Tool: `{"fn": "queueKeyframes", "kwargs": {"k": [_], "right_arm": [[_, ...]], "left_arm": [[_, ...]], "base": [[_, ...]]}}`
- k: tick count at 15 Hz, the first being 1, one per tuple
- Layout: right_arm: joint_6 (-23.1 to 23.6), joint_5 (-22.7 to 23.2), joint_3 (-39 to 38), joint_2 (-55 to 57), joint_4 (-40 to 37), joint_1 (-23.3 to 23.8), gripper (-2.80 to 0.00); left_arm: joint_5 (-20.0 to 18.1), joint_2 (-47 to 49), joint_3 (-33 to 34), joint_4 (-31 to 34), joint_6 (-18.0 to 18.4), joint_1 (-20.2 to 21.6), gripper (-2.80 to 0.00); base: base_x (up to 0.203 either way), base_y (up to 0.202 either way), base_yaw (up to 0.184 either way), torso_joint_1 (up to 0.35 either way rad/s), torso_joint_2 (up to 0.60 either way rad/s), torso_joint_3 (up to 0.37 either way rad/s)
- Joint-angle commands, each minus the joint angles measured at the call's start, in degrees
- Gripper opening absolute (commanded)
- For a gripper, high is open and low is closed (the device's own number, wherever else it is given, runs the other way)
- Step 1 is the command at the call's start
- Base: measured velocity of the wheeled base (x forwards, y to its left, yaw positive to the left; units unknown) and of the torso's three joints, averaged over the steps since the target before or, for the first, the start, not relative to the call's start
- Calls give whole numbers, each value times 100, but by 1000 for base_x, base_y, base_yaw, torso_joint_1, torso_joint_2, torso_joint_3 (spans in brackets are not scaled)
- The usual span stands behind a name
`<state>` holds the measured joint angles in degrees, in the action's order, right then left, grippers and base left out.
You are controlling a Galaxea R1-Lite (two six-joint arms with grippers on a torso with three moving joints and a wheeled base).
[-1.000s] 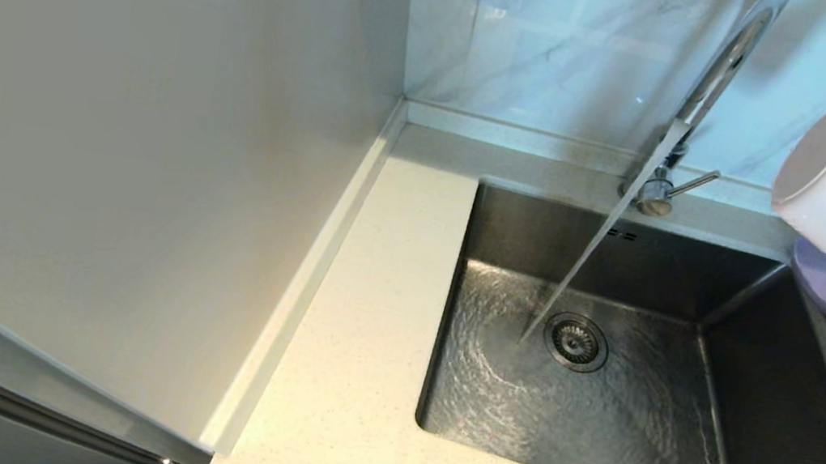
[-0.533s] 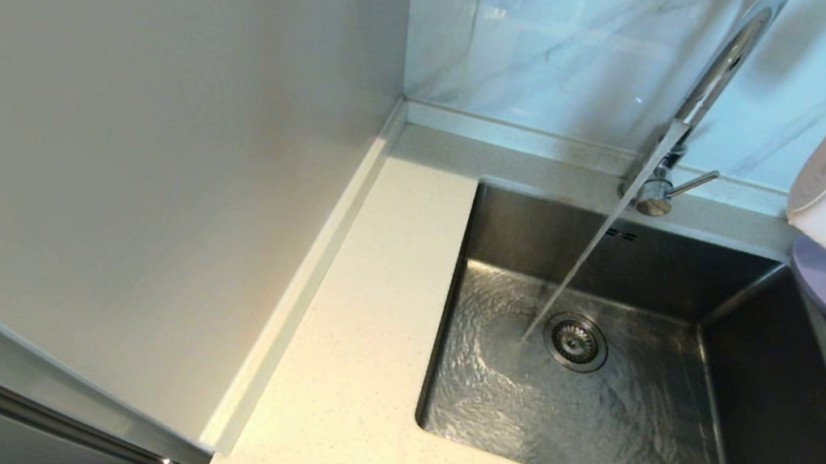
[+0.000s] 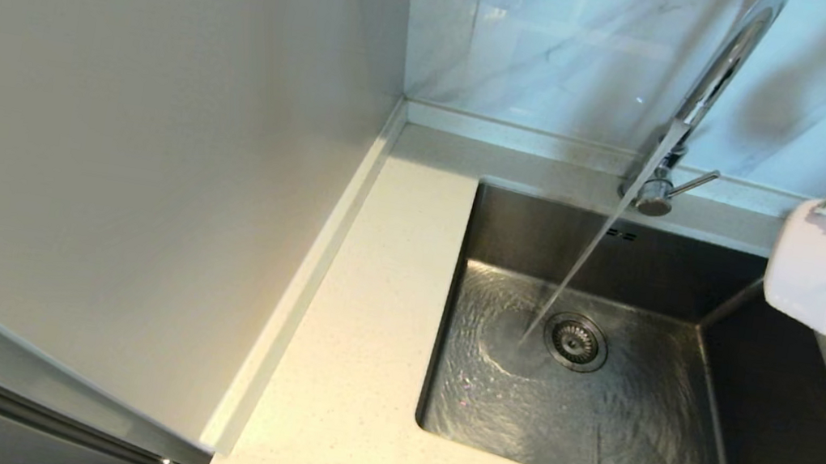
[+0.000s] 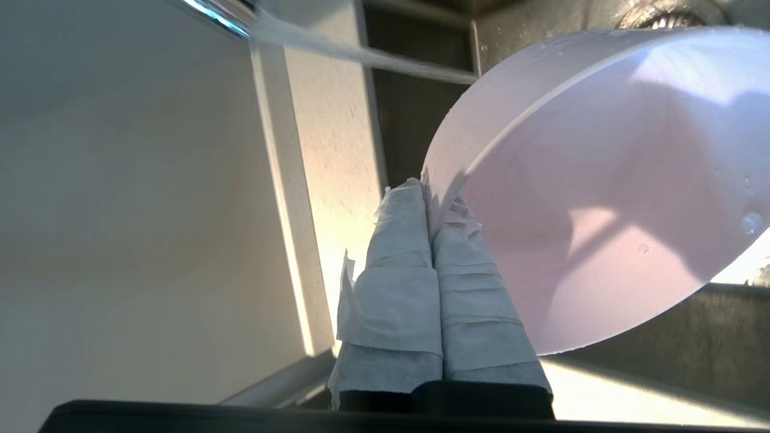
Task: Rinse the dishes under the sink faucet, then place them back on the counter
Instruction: Rinse the bowl
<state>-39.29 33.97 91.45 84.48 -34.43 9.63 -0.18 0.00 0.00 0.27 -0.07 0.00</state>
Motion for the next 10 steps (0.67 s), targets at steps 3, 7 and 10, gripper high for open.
{"fn": "queueKeyframes", "kwargs": {"k": [3,7,10], "right_arm": [[-18,1018,-420,70,30,-276,-280],[-507,1076,-386,365,671,-627,-280],[-1449,1067,89,726,1365,-795,-280]], "left_arm": [[1,0,0,0,-1,0,-280],[-8,0,0,0,-1,0,-280],[1,0,0,0,-1,0,-280]], "base": [[0,0,0,0,0,0],[0,0,0,0,0,0],[0,0,0,0,0,0]]}}
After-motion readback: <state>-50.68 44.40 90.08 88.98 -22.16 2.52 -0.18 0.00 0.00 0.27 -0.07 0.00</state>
